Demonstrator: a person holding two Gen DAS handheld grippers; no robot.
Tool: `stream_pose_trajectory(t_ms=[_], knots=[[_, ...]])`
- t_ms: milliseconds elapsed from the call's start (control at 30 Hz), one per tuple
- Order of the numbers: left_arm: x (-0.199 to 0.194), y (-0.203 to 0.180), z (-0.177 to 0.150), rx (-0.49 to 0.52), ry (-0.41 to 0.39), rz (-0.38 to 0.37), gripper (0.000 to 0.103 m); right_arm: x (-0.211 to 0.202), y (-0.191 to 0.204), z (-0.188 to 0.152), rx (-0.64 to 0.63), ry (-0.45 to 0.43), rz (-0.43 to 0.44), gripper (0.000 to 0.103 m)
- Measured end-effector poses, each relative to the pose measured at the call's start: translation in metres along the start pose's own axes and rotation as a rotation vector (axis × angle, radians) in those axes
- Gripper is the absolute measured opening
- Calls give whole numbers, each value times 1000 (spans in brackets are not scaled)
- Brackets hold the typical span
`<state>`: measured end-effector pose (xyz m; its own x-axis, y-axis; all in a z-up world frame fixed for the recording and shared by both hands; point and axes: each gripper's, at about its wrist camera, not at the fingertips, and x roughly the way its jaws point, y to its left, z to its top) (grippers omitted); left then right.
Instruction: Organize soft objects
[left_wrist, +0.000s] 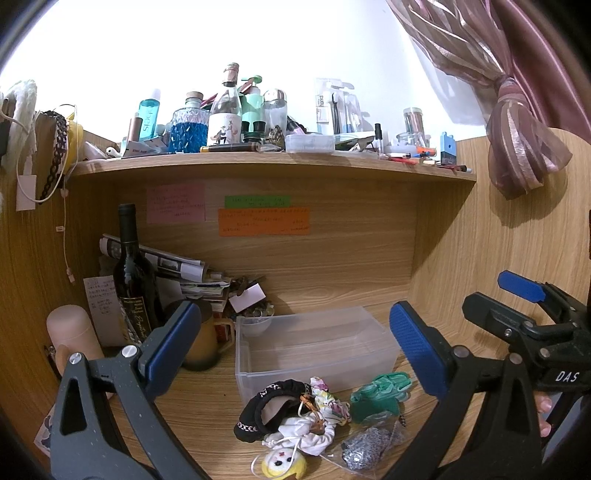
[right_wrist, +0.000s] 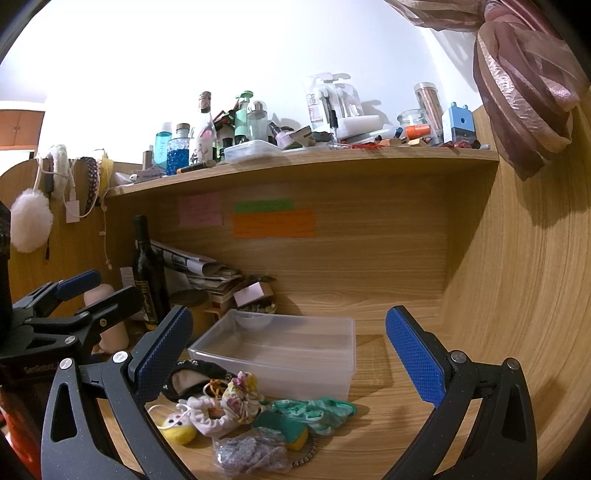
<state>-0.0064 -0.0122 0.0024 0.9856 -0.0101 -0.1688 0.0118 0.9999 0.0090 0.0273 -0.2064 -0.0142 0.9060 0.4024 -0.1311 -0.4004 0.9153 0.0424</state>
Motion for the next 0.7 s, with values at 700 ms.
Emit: stream_pose_trajectory(t_ms=[700], knots=[[34,20,-32,-11,126,-13,103,35,-22,-22,59,160,21,89]])
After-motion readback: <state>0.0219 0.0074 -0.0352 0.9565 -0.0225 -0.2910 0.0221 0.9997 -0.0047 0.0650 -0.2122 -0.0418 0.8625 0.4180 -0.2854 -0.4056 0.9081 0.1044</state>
